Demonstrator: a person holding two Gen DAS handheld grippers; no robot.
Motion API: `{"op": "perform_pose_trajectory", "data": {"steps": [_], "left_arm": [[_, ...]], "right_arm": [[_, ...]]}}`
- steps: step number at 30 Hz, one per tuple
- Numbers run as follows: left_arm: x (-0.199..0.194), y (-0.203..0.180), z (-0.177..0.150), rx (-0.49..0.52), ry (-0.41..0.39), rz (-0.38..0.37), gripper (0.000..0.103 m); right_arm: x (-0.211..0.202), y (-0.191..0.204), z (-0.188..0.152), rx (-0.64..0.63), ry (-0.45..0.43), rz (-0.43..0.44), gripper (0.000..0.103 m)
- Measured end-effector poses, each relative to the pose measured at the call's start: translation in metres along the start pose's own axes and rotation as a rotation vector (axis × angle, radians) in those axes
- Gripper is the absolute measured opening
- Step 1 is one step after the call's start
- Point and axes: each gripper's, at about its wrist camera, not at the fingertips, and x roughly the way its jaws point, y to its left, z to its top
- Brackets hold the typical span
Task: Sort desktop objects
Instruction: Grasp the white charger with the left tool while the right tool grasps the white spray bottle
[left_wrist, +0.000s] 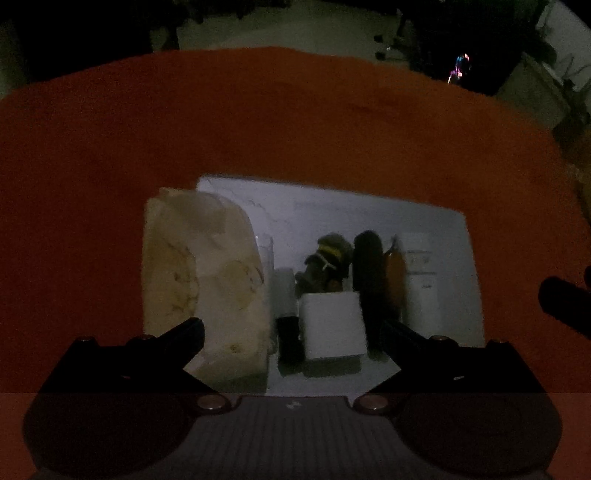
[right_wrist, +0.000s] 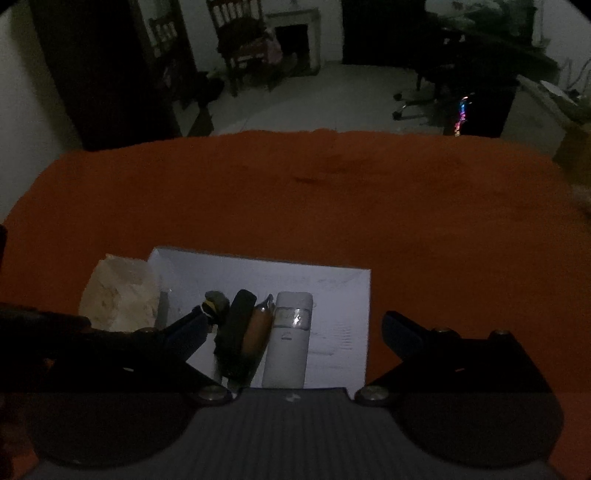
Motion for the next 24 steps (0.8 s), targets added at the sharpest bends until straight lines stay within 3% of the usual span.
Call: {"op": "perform_pose_trajectory", "data": {"steps": [1,5,7,10,12,15,19,24], "left_arm": [[0.004,-0.001,0.000,0.004,-0.003,-0.003,0.103],[0.020,0.000,0.001,0.022,-0.002,-0.069,0.102],[0.026,0.000,0.003,0.021,0.006,-0.073,0.100],[0.026,-0.002,0.004,0.056,-0.020,-0.094,0.082],[0.028,-0.004,0.005,0.083,-0.012,-0.104,0.064],[0.034,-0.003,0.004,0.071,0.034,-0.135,0.054],[0.044,-0.008,-0.005,0.072,0.094,-0.154,0.051],[0.051,-0.015,-0.011,0.065,0.103,-0.125,0.051]], "right_arm": [[0.008,-0.001,0.000,0.006,0.017,0.000,0.089],[0.037,-0.020,0.002,0.133,0.029,0.026,0.079],[0.053,-0.030,0.002,0.194,0.042,0.035,0.068],[0.072,-0.039,0.001,0.231,0.072,0.046,0.058],[0.080,-0.040,-0.001,0.220,0.091,0.053,0.057],[0.088,-0.037,-0.003,0.183,0.105,0.056,0.057],[0.096,-0.035,-0.010,0.164,0.139,0.053,0.057],[0.104,-0.030,-0.020,0.160,0.170,0.049,0.057]]}}
